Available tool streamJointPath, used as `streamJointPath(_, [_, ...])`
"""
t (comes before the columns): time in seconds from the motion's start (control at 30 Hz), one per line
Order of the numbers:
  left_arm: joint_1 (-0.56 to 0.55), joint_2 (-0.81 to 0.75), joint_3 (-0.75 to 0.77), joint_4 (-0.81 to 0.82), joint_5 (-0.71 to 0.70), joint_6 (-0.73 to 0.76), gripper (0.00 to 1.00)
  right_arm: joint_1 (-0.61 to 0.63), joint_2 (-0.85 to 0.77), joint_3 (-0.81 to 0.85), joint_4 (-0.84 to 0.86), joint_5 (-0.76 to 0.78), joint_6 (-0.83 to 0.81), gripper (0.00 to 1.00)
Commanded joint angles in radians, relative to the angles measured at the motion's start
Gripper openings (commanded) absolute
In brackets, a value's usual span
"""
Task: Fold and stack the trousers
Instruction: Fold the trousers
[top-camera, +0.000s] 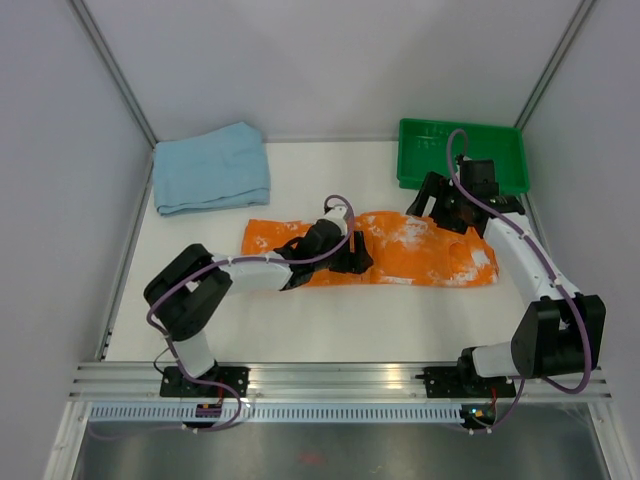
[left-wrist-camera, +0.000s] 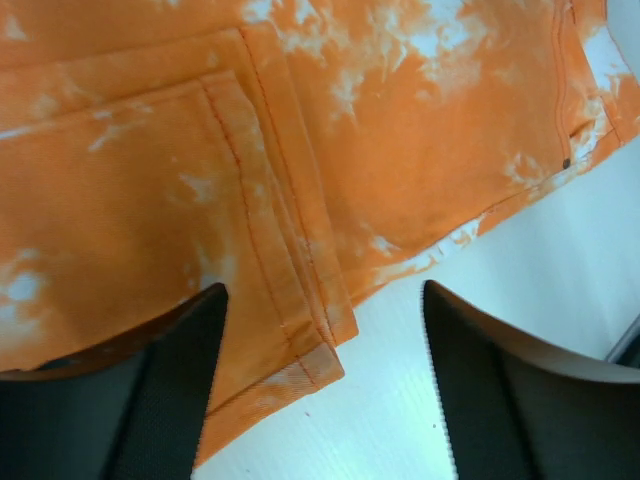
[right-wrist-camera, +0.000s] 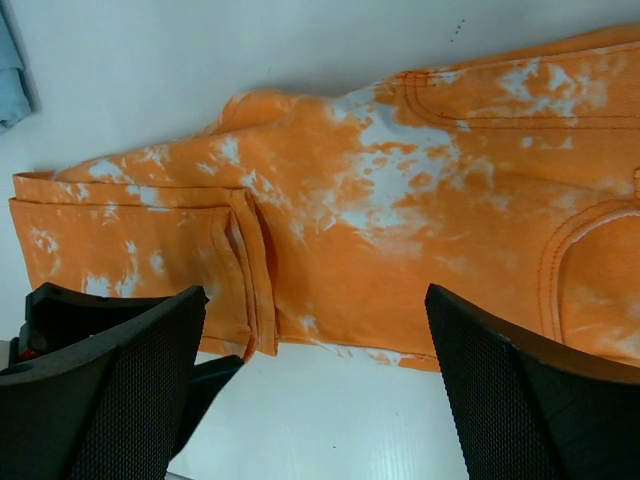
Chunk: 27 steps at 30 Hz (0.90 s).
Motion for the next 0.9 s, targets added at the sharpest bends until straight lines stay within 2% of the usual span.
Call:
streamJointPath(0.0, [-0.018,-0.022,0.041,0.024,0.065,-0.011,0.88,-0.004,-0.012,-0.014,0.040,-0.068,-0.014,0.98])
streamJointPath(0.13, [-0.017,-0.120,0.055,-0.041,0.005,-0.011,0.91,0.002,-0.008,-0.031,0.052,-0.110,-0.048,0.98])
streamJointPath(0.23, [-0.002,-0.203,0.073,-0.119,-0.104,-0.018,0.92,0.022,-0.003,-0.048,0.060,-0.137,-0.062,0.98])
streamJointPath(0.33, [0.063,-0.273,0.059,-0.202,-0.153,-0.092,0.90,0.079,0.007,-0.079,0.091,-0.125,-0.071,0.96])
streamJointPath(0.4, [0.155,-0.304,0.021,-0.242,-0.146,-0.164,0.85,0.129,0.035,-0.094,0.132,-0.105,-0.071,0.94])
streamJointPath(0.43, [0.185,-0.321,0.003,-0.259,-0.147,-0.182,0.84,0.145,0.047,-0.103,0.146,-0.107,-0.069,0.88])
streamJointPath(0.53, [0.320,-0.399,-0.074,-0.355,-0.143,-0.251,0.82,0.226,0.130,-0.093,0.203,-0.096,-0.053,0.82])
streamJointPath(0.63, [0.455,-0.488,-0.143,-0.455,-0.152,-0.270,0.77,0.318,0.210,-0.059,0.265,-0.023,-0.042,0.81])
streamJointPath(0.87, [0.601,-0.585,-0.241,-0.515,-0.107,-0.239,0.79,0.369,0.402,0.034,0.270,0.030,-0.088,0.80])
